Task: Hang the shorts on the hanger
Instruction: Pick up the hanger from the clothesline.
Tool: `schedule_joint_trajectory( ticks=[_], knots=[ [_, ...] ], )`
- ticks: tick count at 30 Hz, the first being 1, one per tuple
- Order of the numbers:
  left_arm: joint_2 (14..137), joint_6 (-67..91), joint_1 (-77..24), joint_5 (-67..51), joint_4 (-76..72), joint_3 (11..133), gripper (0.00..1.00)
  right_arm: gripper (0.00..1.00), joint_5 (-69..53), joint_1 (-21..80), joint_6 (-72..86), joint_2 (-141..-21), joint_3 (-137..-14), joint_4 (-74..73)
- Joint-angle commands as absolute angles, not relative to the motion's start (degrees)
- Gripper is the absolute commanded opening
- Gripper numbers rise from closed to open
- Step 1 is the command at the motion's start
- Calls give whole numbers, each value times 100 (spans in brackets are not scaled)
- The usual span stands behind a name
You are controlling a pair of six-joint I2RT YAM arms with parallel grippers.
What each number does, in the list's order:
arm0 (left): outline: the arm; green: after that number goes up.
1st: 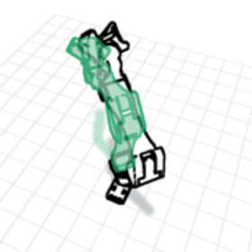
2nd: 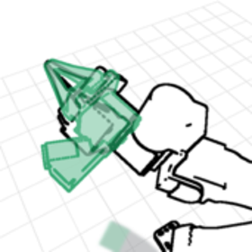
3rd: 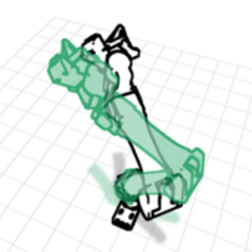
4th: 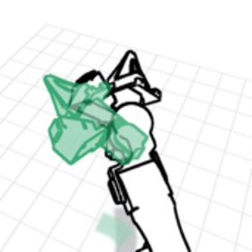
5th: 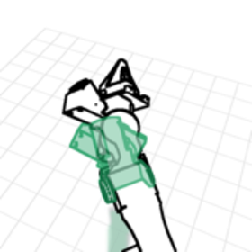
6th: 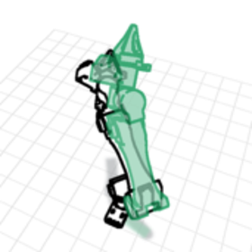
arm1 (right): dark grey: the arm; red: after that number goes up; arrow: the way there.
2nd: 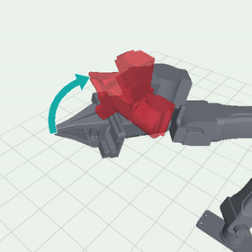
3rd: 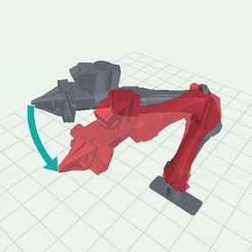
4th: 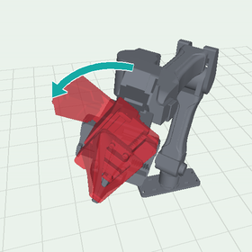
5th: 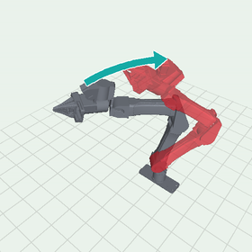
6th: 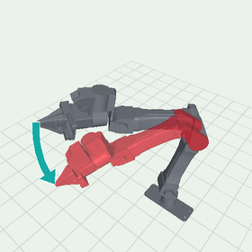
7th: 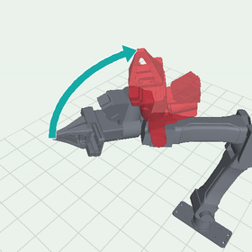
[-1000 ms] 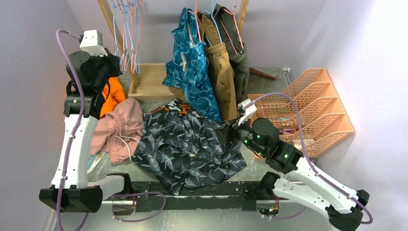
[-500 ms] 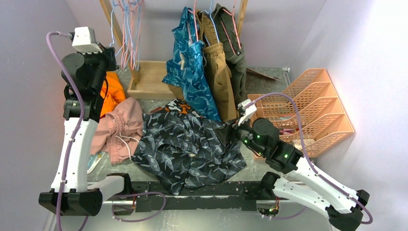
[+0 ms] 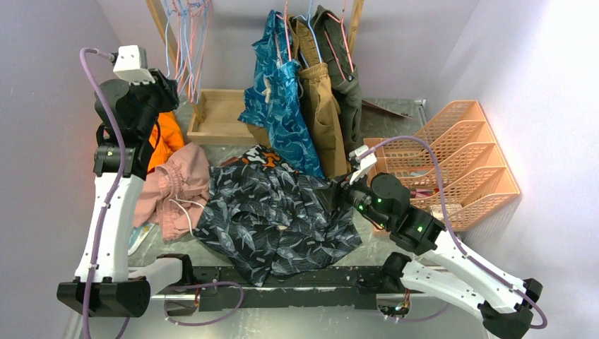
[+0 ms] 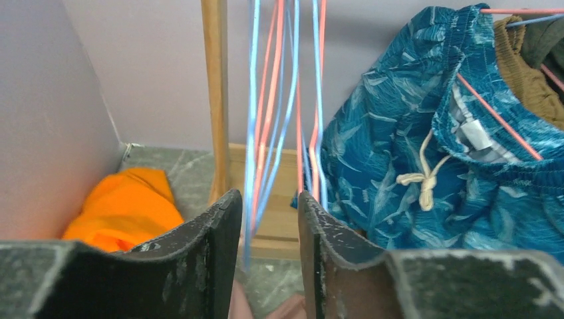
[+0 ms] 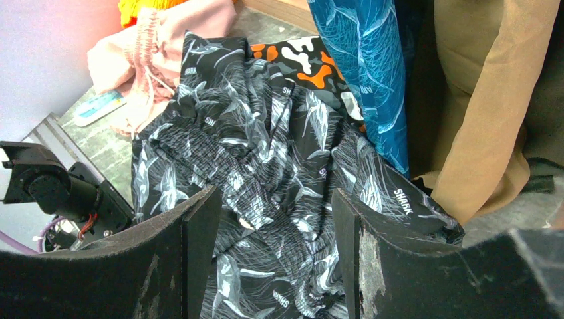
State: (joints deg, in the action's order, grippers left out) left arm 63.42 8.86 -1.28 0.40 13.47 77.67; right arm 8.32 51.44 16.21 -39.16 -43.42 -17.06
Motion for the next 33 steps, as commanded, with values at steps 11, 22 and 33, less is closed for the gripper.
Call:
schedule_joint_trajectory(
  ticks=[11, 22, 33],
  knots=[
    [6852, 936, -97, 447, 2006, 9077, 69, 66, 750, 5159, 1559, -3885, -4280, -1626],
    [8070, 929, -97, 173, 2573, 10465, 66, 66, 670, 5178, 1564, -3967, -4262, -1615],
    [8549, 890, -45, 364, 2625, 10864, 64, 66, 651, 5228, 1577, -4005, -4247, -1609]
  ],
)
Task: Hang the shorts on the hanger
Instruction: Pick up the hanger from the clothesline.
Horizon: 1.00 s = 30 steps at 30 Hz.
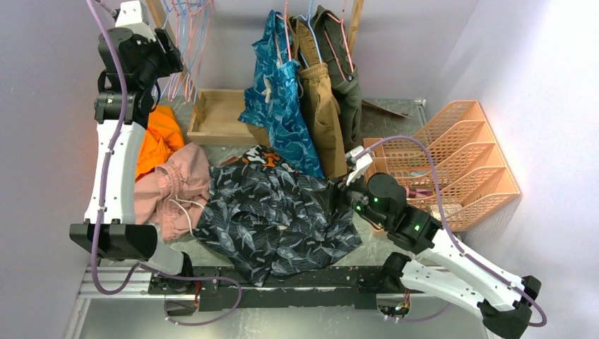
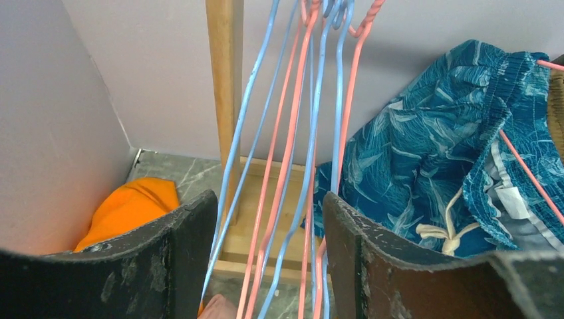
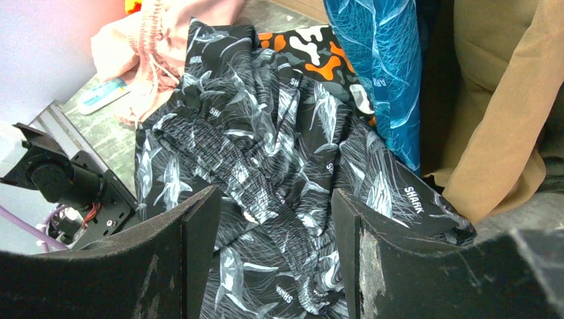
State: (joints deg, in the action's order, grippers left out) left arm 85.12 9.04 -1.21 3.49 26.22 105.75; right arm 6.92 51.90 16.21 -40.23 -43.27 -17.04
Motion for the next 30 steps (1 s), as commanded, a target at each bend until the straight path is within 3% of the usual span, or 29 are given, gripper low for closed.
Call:
schedule_joint_trajectory(
  ticks=[1, 20, 25, 30],
  knots=[
    [8571, 874, -32, 381, 2600, 10857, 64, 66, 653, 5224, 1581, -4004, -4245, -1602],
    [9160, 923, 272, -575, 2340, 10996, 58, 66, 707, 5240, 1554, -4185, -4254, -1575],
    [9251, 906, 272, -604, 2343, 11013, 51, 66, 721, 5243, 1547, -4195, -4261, -1590],
    [9341, 871, 272, -555, 2244, 11004, 37, 66, 729, 5248, 1539, -4193, -4263, -1634]
  ],
)
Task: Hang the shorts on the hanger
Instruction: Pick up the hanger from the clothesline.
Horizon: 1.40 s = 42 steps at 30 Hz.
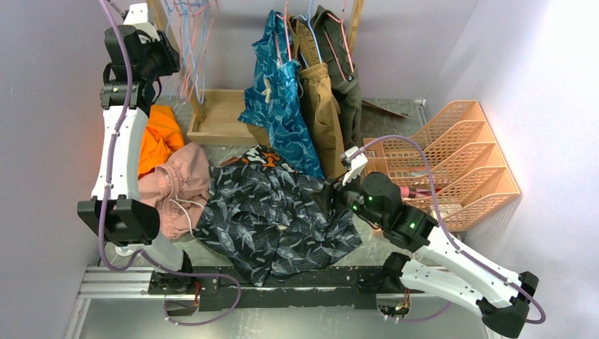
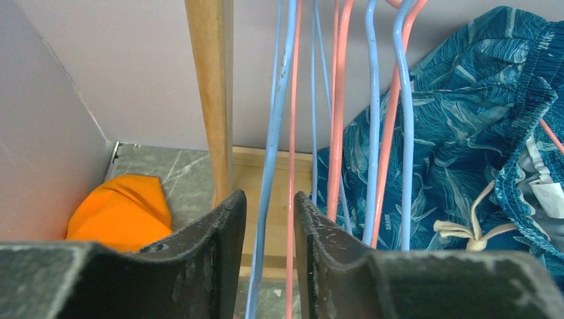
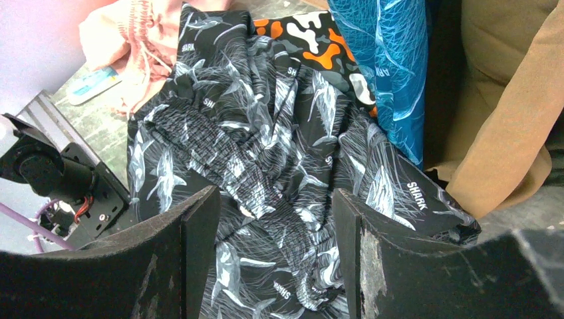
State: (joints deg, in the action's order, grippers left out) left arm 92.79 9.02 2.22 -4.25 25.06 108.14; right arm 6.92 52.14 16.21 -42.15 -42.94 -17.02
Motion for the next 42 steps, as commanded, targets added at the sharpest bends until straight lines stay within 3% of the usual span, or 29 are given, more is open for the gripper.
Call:
schedule_joint_trajectory(
  ticks=[1, 13, 24, 42],
  knots=[
    [9367, 866, 272, -558, 2215, 11009, 34, 66, 750, 5256, 1532, -4203, -4278, -1657],
    [8981, 614, 272, -956, 1073, 10170, 7, 67, 899, 5354, 1485, -4277, -4298, -1696],
    [8319, 355, 272, -855, -376, 9028, 7, 67, 870, 5367, 1503, -4338, -4289, -1685],
    [8091, 478, 273, -340, -1703, 8400, 7, 67, 905, 5365, 1512, -4388, -4280, -1696]
  ],
)
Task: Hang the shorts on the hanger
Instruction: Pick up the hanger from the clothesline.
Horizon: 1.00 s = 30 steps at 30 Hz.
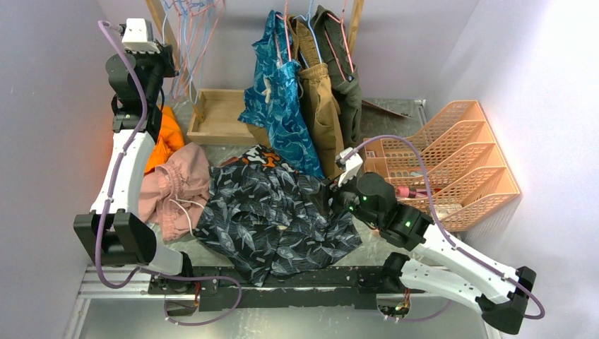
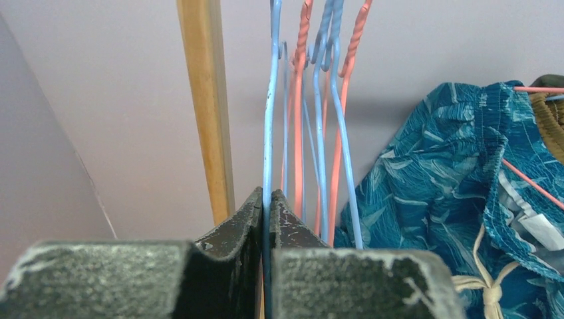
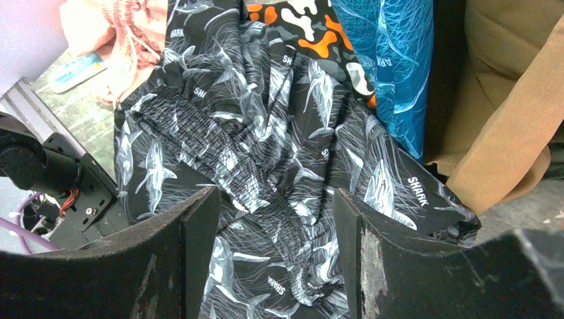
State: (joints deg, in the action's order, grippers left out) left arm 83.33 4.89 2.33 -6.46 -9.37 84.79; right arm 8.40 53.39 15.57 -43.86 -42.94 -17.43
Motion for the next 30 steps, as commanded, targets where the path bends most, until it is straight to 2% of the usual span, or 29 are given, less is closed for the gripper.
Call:
schedule_joint_trajectory(
  ticks=[1, 15, 30],
  knots=[
    [8078, 475, 272, -301, -1754, 8380, 7, 67, 899, 5369, 1512, -4400, -4278, -1685],
    [7729, 549, 264, -434, -1924, 8248, 7, 67, 872, 5362, 1510, -4456, -4271, -1652],
    [6092, 479, 264, 187, -305, 7459, 7, 67, 834, 5362, 1529, -4379, -4271, -1617]
  ],
)
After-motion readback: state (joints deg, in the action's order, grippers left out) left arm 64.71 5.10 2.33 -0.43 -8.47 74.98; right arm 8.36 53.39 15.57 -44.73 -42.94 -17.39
